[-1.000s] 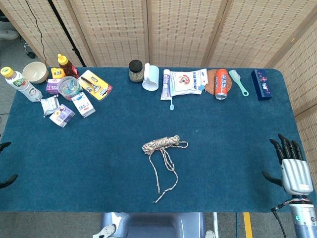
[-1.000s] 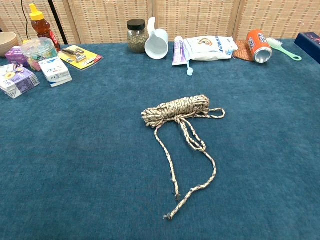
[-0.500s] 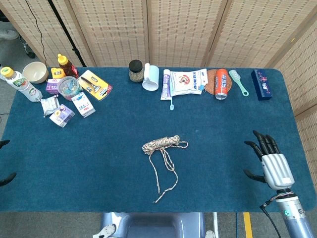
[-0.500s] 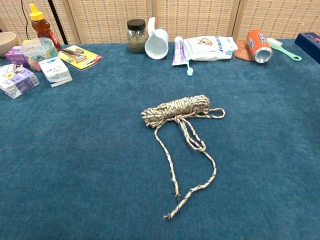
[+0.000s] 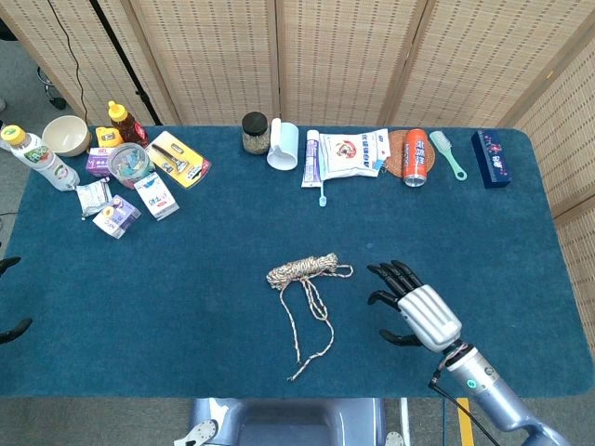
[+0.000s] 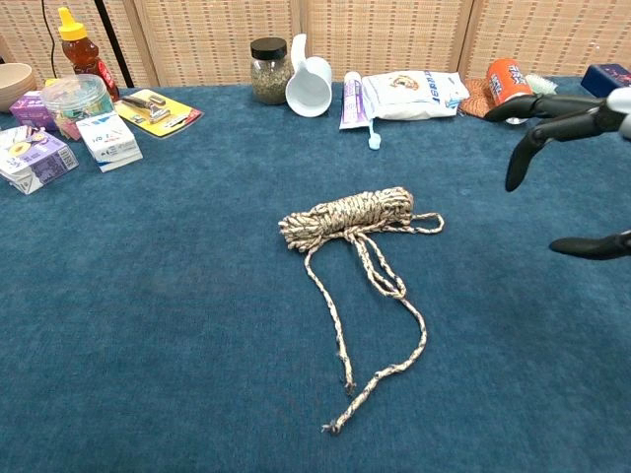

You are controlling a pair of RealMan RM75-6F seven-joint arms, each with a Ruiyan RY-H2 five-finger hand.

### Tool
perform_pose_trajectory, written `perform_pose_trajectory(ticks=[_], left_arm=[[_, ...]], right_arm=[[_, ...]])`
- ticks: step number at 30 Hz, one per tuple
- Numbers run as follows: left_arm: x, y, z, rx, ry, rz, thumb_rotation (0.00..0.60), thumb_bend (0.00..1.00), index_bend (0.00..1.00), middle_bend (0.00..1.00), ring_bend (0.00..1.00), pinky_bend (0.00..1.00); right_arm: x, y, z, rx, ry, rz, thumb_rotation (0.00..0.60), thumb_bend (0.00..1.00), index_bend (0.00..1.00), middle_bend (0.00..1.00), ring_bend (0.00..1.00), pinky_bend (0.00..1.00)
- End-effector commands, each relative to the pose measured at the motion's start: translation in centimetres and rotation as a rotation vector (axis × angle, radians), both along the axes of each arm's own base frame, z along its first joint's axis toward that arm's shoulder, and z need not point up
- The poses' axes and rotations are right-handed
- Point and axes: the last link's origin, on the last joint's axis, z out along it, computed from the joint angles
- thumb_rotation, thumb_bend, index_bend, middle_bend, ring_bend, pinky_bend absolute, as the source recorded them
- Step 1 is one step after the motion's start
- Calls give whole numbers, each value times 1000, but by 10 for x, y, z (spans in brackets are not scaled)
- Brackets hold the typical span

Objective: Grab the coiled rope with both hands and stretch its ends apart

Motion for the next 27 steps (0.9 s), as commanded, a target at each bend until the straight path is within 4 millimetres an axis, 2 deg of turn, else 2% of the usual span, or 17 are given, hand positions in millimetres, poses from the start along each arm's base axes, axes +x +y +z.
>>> perform_pose_trajectory(ticks=[1, 14, 21, 27], left_arm=[[-1, 1, 1, -1, 0, 3, 600, 132, 184, 65, 64, 0], [-7, -1, 1, -8, 1, 18, 600, 133, 184, 65, 64, 0], [-8, -2, 3, -11, 1, 16, 600, 133, 183, 65, 64, 0], [-9, -3, 4, -15, 3, 16, 600, 132, 184, 65, 63, 0]], right_arm=[[18, -5, -23, 70, 39, 83, 600, 290, 401, 101, 0, 0], [41, -10, -68, 179, 117, 187, 600, 300, 453, 148, 0, 0], [45, -17, -93, 191, 164, 229, 600, 315, 456, 149, 0, 0], [42, -24, -110, 182, 213, 254, 600, 328, 460, 149, 0, 0]])
